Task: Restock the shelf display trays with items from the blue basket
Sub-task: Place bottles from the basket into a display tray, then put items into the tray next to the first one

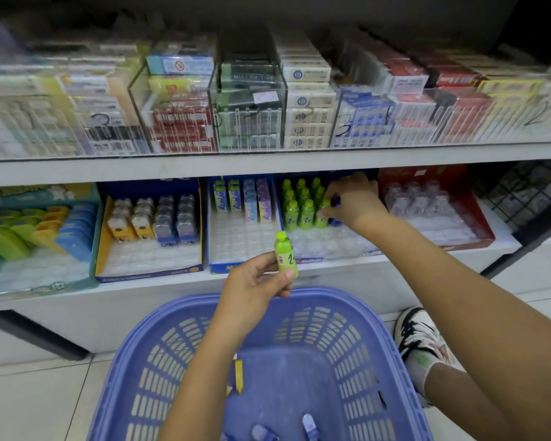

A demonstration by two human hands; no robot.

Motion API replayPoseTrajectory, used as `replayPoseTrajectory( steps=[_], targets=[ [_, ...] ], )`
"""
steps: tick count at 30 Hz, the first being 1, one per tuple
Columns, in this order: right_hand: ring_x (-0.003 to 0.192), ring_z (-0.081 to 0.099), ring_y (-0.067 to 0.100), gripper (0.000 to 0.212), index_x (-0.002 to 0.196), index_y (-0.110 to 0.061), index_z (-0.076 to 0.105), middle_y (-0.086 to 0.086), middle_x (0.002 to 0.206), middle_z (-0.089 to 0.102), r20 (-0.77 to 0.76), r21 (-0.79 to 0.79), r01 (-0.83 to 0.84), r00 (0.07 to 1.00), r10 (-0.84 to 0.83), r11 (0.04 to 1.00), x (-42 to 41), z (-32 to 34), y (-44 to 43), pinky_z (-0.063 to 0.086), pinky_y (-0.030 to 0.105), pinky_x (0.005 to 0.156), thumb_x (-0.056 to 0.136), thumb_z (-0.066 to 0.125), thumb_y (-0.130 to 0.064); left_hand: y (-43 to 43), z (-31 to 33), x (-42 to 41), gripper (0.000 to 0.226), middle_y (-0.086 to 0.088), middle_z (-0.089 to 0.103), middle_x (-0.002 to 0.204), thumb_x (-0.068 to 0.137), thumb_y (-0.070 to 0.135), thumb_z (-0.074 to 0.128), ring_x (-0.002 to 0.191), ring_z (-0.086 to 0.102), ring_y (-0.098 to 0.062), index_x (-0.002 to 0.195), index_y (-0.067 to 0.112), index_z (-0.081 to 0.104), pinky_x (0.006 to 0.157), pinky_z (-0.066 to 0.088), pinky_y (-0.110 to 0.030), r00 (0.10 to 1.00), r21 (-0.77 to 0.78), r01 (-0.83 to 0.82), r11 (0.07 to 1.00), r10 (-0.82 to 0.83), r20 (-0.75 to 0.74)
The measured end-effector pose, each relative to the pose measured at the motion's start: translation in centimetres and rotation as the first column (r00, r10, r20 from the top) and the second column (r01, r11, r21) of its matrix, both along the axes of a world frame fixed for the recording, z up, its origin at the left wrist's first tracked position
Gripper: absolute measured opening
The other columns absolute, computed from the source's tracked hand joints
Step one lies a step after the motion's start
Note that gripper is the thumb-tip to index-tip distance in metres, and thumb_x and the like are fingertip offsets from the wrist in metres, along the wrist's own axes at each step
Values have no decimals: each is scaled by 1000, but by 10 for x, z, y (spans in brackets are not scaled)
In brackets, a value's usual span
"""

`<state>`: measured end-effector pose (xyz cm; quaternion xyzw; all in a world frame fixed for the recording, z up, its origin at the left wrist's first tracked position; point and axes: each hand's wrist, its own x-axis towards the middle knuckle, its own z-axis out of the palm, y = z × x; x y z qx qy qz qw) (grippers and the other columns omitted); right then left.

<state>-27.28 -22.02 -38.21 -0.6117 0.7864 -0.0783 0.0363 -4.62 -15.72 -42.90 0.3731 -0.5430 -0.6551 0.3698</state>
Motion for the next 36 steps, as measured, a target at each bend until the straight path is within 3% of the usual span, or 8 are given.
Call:
replayPoseTrajectory(
  steps=[3,6,9,16,19,27,30,36],
  targets=[
    [104,54,26,29,105,-11,64,10,105,63,288,-255,21,956,55,967,15,8,24,44,35,87,83,69,-31,2,0,1,24,13,69,89,92,7,57,74,61,-4,102,26,67,69,51,-17,998,-85,45,995,-41,51],
    [73,65,16,17,102,-16,67,7,84,69,779,-163,-121,593,203,979,40,22,55,52,25,68,86,67,-22,4,0,-1,32,15,69,103,95,7,51,85,58,-2,113,32,62,78,52,-20,991,-183,99,978,-81,105],
    [72,69,9,16,98,-16,71,0,80,73,862,-94,-279,457,218,956,57,26,74,52,14,65,82,70,-13,1,2,-1,34,14,69,109,96,8,50,91,59,-2,121,29,59,80,51,-20,990,-233,111,966,-88,106],
    [88,67,16,31,111,-14,68,-1,91,69,703,-271,10,685,191,962,44,9,50,54,30,86,81,71,-22,-2,-4,-1,41,16,52,128,96,28,50,121,41,1,137,24,47,97,27,-5,862,-559,76,826,227,452],
    [88,65,14,35,117,-12,66,6,97,69,605,-301,4,774,188,954,43,-9,37,47,10,83,83,70,-21,-4,-15,0,48,6,40,145,97,24,48,137,27,-9,144,17,37,109,14,-13,749,-596,258,760,232,621],
    [97,65,25,37,122,-6,62,14,107,69,379,-315,-149,886,268,937,46,-27,30,48,32,92,87,66,-18,-7,-25,1,51,4,38,148,96,22,50,138,26,-10,144,16,37,103,-5,2,746,-647,284,708,261,613],
    [99,64,25,39,125,-8,60,15,106,69,353,-243,-171,901,252,955,45,-28,26,45,23,89,88,64,-22,-7,-26,2,51,4,38,148,96,22,50,138,25,-11,144,16,37,99,-9,5,749,-642,282,713,255,612],
    [105,62,23,41,125,-8,60,14,113,68,351,-142,-124,921,167,982,50,-22,24,43,22,90,88,64,-26,-16,-20,6,57,4,30,153,95,25,52,141,19,-11,147,17,30,111,5,-13,707,-544,392,742,136,694]
  ],
)
